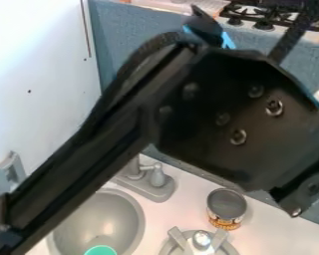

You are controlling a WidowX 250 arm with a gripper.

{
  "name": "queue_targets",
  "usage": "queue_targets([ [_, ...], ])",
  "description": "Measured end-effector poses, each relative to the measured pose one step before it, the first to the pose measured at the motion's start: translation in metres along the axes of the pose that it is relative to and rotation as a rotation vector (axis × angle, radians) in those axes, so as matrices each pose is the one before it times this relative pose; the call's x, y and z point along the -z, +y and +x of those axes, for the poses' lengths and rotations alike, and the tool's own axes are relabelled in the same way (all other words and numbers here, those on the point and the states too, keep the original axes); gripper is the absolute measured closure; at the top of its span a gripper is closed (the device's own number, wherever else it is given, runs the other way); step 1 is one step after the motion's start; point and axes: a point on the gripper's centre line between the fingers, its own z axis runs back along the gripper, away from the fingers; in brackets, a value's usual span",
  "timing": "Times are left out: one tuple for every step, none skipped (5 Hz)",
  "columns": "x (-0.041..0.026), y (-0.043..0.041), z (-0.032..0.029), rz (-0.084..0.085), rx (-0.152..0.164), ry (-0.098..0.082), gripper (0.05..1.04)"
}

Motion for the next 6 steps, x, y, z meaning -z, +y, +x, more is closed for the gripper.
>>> queue_targets([
  [-0.03119, 0.01184, -0.01732, 0.0545, -0.0478, -0.0507, 0.184],
  [-0.02474, 0.01206, -0.00798, 0.0223, -0.0334, -0.0514, 0.184],
  [-0.00442, 0.02561, -0.00657, -0.0013, -0.0591, 0.0005, 0.184],
  [0.00641, 0.0265, -0.00648, 0.0055, -0.0366, 0.0228, 0.184],
  [0.00995, 0.027, 0.0006, 0.0012, -0.0389, -0.0149, 0.184],
  [0.01151, 0.00168, 0.01874, -0.0402, 0.0257, -0.0202, 0.184],
])
